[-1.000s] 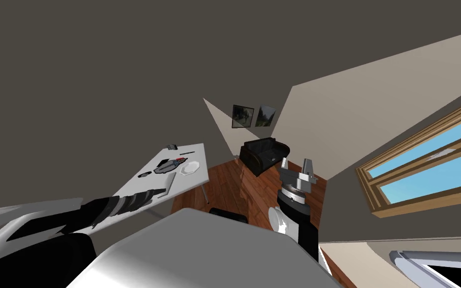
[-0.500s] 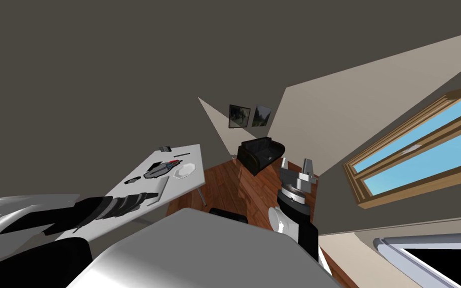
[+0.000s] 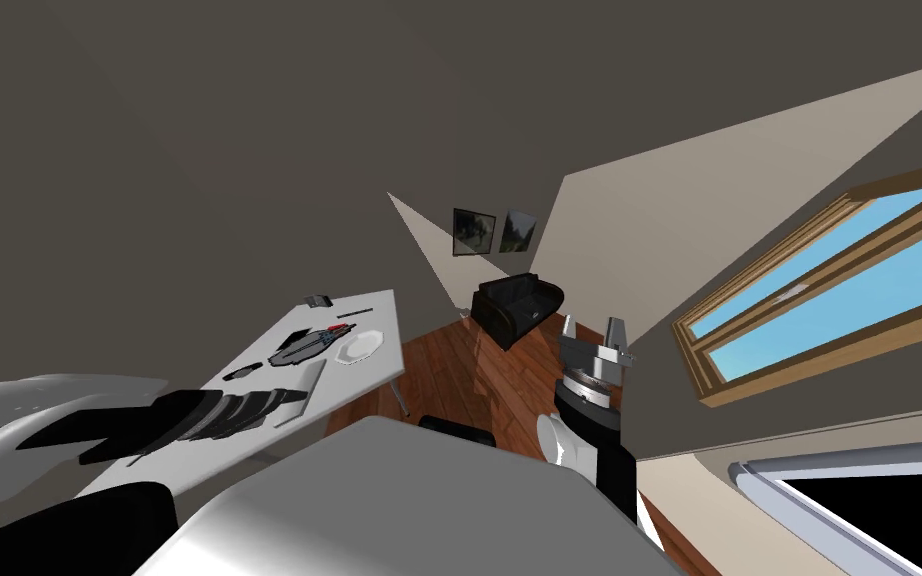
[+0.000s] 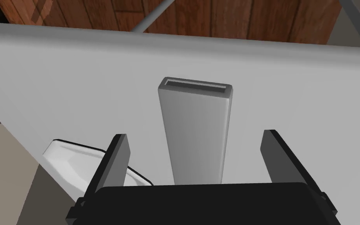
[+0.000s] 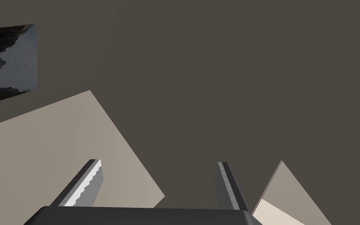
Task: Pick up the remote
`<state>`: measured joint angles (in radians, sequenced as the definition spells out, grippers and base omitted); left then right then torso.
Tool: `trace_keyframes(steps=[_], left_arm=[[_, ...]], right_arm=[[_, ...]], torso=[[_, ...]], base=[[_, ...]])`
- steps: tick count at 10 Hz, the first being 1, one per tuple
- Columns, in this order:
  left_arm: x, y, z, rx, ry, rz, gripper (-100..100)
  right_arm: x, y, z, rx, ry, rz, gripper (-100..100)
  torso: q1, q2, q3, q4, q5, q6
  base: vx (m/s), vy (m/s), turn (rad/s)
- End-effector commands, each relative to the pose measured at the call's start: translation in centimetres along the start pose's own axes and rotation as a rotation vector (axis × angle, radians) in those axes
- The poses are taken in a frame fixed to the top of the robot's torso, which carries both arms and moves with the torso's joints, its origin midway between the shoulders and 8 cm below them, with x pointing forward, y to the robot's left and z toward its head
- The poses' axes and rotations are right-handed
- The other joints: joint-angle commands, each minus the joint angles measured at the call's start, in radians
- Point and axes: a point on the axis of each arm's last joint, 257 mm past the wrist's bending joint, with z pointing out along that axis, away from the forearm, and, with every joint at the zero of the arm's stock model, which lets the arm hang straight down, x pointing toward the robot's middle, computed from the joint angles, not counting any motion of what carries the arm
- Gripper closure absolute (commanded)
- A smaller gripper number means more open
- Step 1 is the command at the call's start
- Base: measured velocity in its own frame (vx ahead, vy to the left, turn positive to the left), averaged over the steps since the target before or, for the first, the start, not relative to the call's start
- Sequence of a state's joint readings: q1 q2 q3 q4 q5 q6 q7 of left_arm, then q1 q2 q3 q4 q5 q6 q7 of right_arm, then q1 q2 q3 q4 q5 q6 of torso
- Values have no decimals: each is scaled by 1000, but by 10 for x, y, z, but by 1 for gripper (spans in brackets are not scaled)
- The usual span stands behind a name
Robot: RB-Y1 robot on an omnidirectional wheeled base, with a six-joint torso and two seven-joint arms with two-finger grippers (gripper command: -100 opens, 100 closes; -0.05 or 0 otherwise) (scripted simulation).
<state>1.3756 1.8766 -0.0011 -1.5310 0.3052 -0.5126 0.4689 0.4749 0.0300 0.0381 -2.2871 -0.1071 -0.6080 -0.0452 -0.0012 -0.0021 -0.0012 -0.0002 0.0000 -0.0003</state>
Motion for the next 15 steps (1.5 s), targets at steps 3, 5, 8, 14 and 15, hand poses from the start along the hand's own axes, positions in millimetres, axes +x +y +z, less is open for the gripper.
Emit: trace_keyframes(steps=[3, 5, 8, 14, 15], left_arm=[[6, 20, -4, -69, 41, 7, -100], [9, 32, -7, -111, 67, 12, -100], [8, 32, -9, -113, 66, 12, -100], [16, 52, -13, -183, 115, 20, -100], [20, 60, -16, -212, 137, 23, -100]], right_arm=[[0, 0, 0, 0, 0, 0, 0], [0, 0, 0, 0, 0, 0, 0], [0, 0, 0, 0, 0, 0, 0], [0, 0, 0, 0, 0, 0, 0], [0, 0, 0, 0, 0, 0, 0]], torso=[[0, -2, -1, 0, 0, 0], [1, 2, 1, 0, 0, -1], [1, 1, 1, 0, 0, -1], [1, 1, 1, 0, 0, -1], [1, 0, 0, 0, 0, 0]], base=[[50, -8, -76], [14, -4, -53], [17, -3, -13], [20, 1, -37], [66, 17, -132]])
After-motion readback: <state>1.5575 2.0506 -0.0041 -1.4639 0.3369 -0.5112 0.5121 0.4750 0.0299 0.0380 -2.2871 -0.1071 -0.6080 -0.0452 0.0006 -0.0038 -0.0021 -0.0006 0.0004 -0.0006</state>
